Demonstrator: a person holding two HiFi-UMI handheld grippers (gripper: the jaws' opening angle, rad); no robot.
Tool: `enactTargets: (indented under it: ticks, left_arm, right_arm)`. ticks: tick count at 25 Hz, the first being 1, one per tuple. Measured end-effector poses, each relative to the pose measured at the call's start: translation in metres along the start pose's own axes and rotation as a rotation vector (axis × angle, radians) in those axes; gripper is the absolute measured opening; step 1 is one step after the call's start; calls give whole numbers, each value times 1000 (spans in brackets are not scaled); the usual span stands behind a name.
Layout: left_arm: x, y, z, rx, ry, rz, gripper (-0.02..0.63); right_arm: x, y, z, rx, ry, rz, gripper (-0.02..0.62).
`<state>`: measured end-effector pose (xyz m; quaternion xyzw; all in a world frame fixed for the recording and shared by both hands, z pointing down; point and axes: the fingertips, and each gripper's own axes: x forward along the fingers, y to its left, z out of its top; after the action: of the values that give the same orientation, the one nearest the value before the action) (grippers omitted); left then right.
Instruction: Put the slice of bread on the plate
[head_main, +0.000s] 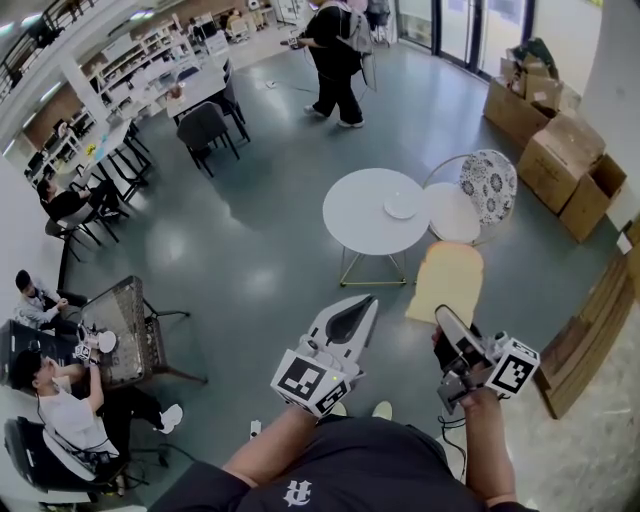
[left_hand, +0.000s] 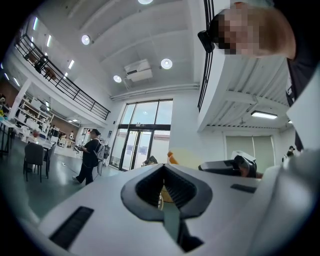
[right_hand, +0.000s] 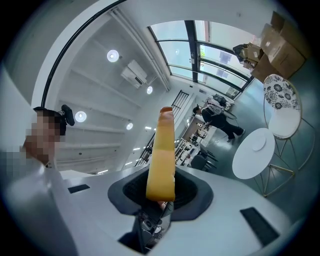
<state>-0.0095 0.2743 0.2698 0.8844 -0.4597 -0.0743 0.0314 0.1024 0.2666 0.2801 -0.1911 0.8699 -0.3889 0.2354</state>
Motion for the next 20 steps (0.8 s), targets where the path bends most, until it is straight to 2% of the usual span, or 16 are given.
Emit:
enactTargets:
  ticks: [7, 14, 20]
  left_arm:
    - [14, 1, -3, -8, -1, 42, 6]
    - [36, -3, -9, -4, 5, 24, 6]
    - [54, 17, -8, -2, -13, 12, 6]
  right_arm:
    - [-10, -12, 19, 2, -1, 9, 89]
    - [-11, -25, 32, 0, -13, 11, 89]
    - [3, -43, 42, -5, -21, -22, 89]
